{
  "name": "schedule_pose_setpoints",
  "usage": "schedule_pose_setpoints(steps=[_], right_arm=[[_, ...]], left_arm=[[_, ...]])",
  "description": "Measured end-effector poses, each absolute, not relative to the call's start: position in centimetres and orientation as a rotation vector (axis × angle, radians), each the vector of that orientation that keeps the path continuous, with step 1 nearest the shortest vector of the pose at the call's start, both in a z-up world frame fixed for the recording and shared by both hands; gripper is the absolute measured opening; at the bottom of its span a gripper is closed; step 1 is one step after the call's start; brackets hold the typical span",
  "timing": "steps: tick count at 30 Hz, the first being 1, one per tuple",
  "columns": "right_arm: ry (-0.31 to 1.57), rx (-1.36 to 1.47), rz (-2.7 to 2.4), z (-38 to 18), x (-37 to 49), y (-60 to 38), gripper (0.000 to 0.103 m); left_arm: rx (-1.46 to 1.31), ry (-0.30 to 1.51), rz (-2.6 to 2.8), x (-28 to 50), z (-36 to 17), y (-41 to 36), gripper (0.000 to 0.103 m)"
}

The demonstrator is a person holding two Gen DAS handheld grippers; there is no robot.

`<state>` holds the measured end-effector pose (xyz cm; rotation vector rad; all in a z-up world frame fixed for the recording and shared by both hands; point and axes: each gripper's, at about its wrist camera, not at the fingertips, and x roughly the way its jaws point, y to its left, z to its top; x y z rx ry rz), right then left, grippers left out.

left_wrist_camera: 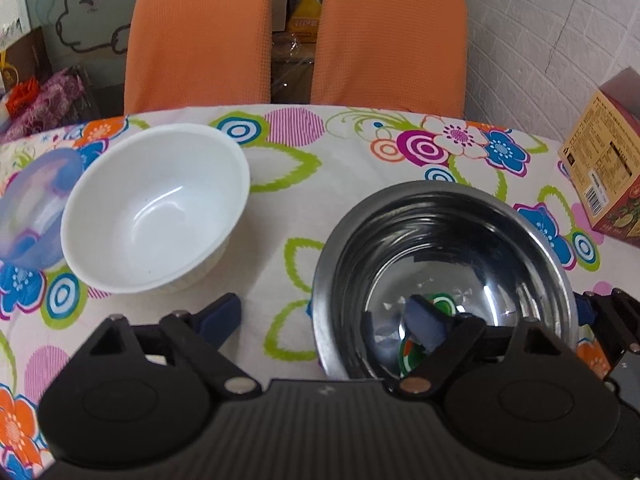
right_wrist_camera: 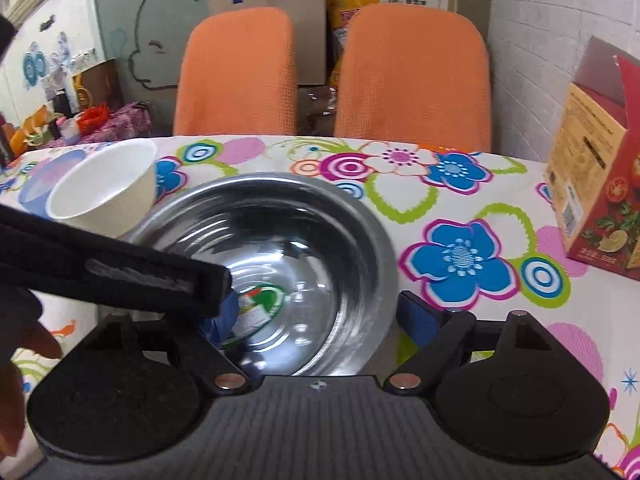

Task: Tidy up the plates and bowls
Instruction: 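Close the left gripper on the steel bowl rim while the right gripper grips it, then carry the steel bowl with both grippers onto the plate stack and release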

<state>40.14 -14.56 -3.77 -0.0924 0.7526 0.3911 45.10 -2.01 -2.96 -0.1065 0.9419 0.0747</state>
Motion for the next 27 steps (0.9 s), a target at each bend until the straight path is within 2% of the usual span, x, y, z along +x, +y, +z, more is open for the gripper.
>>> schedule_pose_setpoints(steps=[1,2,3,17,27], right_arm=[[0.749,-0.100,0.419,-3.6,39.8,-14.2,0.065],[0.761,-0.093,0.448,-3.4,39.6,-13.8,0.060],[0.766,-0.101,0.446,-3.2,39.3,-13.4,0.060],[0.663,-0.166,0.479,1.6,31.4,-12.2,0.060],[0.782,-0.198,0.557,-0.9,22.7,-10.3,0.061]], left_arm=[[-0.077,0.926,0.052,44.9,-2.8,-2.4,0.060],[-0.053,0.925,0.031,44.9,-2.6,-2.7,0.033],[-0.037,0.936,0.024,44.7,-2.3,-2.9,0.027],[-0.057,0.888,-0.068,36.2,3.5,-0.6,0.027],[-0.020,0.999,-0.126,25.9,1.1,-0.1,0.026]])
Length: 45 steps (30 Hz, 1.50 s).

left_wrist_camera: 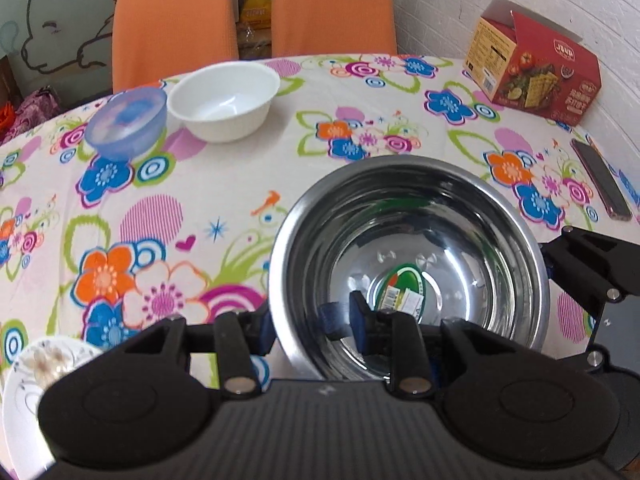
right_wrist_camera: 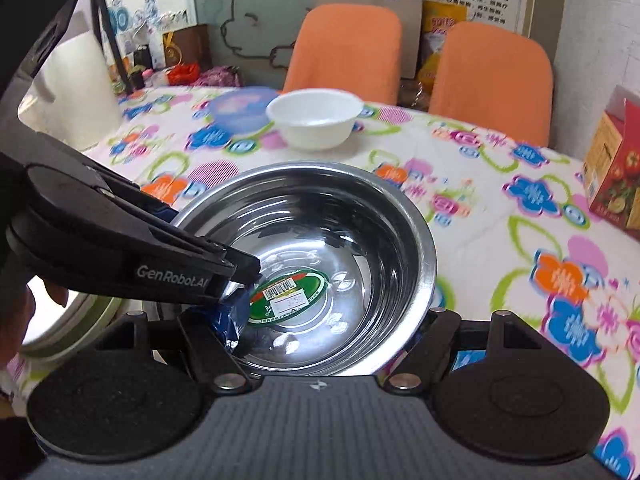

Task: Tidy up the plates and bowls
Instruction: 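Carry the steel bowl with both grippers onto the plate stack and release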

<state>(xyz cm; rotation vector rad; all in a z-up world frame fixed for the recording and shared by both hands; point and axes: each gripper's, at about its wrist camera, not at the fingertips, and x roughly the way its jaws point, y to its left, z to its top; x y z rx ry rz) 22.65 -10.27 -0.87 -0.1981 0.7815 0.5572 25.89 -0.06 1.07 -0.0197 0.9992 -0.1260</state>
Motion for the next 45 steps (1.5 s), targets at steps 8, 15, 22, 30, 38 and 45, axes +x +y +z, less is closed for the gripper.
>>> schedule_pose_setpoints(steps=[8,15,22,30,38,45], right_arm=[[0.814,-0.196,0.553,-2.2,20.0,-9.5,0.061],[0.832,-0.200,0.531,-2.9,20.1,-10.0,0.062],[0.850,-0.158,0.525,-3.4,20.2,-11.2,0.063],[0.880,-0.089,0.523,-3.1,20.9,-12.2,0.064],[0.852,-0.020,0.461,-1.5,18.6,-15.5,0.064],[0.796,0.018,0.451,0.5,17.9,-16.5,0.064]], left_arm=[[-0.039,1.027,-0.146,22.9,-0.7,0.6,0.025],[-0.058,1.039,-0.156,23.2,-1.6,0.0,0.025],[-0.008,1.021,-0.172,23.3,-1.9,-1.6,0.026],[0.013,0.965,-0.134,23.9,-1.3,-1.4,0.059],[-0.018,0.916,-0.111,23.3,0.9,0.5,0.065],[0.008,0.890,-0.109,21.9,1.7,1.2,0.067]])
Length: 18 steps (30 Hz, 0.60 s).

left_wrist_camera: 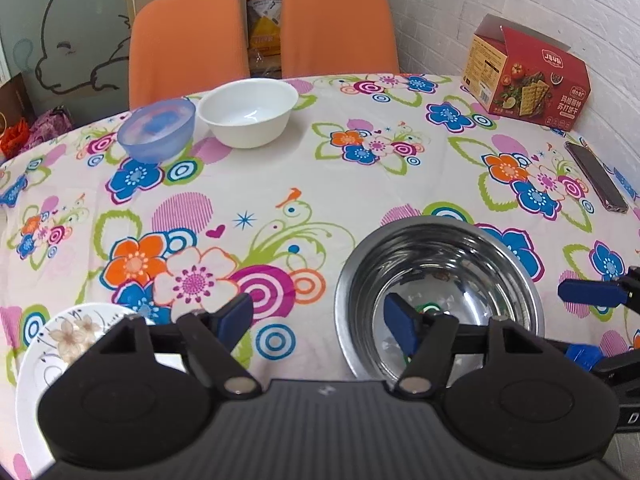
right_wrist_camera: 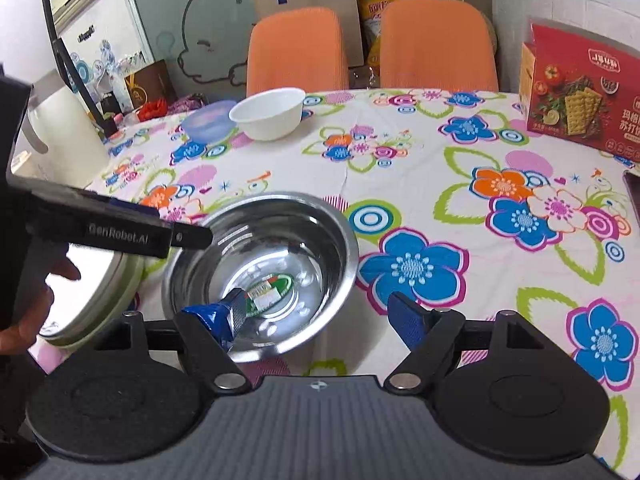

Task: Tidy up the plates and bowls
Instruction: 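Carry the steel bowl with both grippers onto the plate stack and release, then grip the white ceramic bowl rim with the left gripper while the right gripper grips it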

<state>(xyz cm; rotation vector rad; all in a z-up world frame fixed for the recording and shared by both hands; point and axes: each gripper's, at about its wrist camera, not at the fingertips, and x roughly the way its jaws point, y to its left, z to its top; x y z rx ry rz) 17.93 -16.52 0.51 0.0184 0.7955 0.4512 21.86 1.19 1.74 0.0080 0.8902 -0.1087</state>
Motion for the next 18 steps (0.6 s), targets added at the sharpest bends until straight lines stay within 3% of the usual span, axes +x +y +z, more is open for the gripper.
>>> schedule_pose_setpoints(steps=[7,18], right_arm=[[0.741,0.020,0.486,2.4,19.9,-15.3,0.064],[0.677,-0.067,0.561,4.8,26.7,-12.5,0.064]], left_arm=[[0.050,0.820,-0.091,20.7,3.7,2.5,0.082],[0.130,0.751,-0.035,25.1,6.2,5.2,0.082]])
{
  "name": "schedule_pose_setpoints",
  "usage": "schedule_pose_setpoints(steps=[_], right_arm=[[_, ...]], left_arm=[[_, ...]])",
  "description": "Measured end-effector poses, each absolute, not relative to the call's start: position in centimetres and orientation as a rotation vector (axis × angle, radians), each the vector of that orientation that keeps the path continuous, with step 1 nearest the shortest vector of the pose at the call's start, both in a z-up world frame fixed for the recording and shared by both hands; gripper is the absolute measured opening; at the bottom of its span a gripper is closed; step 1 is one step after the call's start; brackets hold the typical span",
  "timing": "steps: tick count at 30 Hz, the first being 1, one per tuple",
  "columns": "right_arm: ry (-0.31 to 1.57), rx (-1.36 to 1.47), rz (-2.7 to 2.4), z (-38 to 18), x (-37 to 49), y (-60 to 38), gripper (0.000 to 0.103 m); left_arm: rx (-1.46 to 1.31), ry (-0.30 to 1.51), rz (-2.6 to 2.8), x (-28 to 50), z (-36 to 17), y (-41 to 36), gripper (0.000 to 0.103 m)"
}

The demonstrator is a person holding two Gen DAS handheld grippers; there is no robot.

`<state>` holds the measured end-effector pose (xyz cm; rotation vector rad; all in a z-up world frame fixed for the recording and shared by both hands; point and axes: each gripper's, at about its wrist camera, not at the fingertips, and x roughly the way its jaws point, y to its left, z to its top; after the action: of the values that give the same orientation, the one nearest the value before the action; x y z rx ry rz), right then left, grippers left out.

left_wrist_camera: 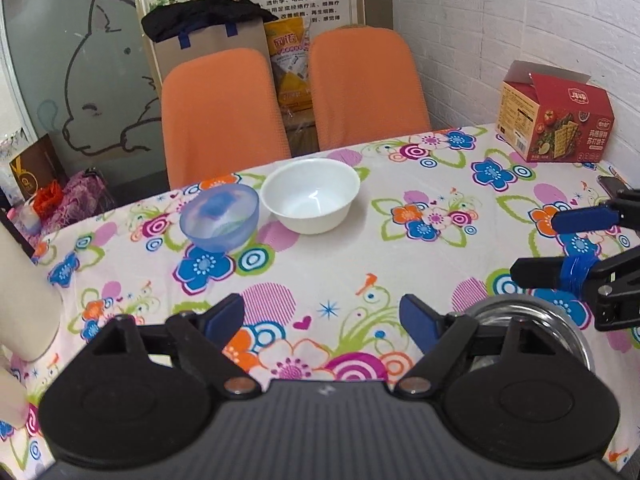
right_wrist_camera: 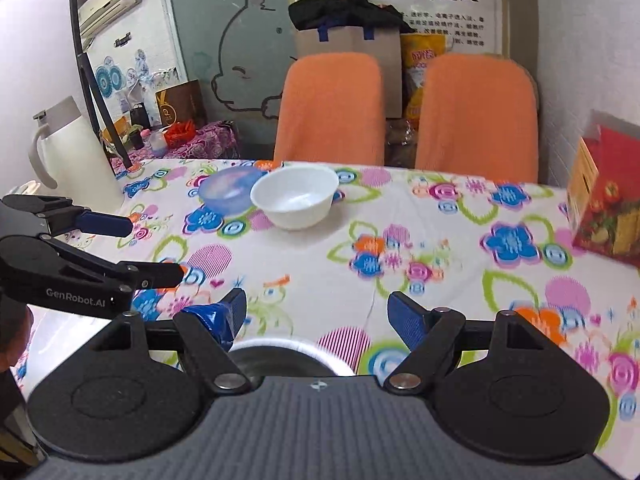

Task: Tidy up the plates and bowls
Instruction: 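Grip the white ceramic bowl rim with the left gripper while the right gripper grips it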

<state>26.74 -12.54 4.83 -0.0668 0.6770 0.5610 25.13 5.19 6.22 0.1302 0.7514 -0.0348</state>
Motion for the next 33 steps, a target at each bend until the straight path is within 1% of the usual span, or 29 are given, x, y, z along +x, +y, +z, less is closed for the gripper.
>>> schedule_pose_setpoints(steps=[8,11,15,21,26,33], right_arm=[[0.643,-0.198,0.615,5.7,34.3,-9.2,0.064],[0.643,-0.235,0.639,4.4,36.7,-7.9,0.064],[0.688,-0.248,0.676,1.8,39.2,-6.6,0.064],[0.720,-0.271,0.725,-0.2,41.0,-4.8,0.064],[0.733,-0.307,0.758,-0.9,42.0,-3.5,0.064],[0.747,-0.328,0.796,-2.2,42.9,-2.1,0.064]], left_arm=[[0.150,0.776,0.015,31.6,5.3,7.8,0.082],[0.132,0.771,0.001,35.0,5.3,9.2,0.082],[0.132,0.752,-0.055,40.3,5.9,10.7,0.082],[0.315,0.782,-0.242,46.6,4.3,10.0,0.082],[0.444,0.809,-0.328,49.3,2.3,9.0,0.082],[0.468,0.888,-0.405,51.3,-0.2,9.7,0.082]])
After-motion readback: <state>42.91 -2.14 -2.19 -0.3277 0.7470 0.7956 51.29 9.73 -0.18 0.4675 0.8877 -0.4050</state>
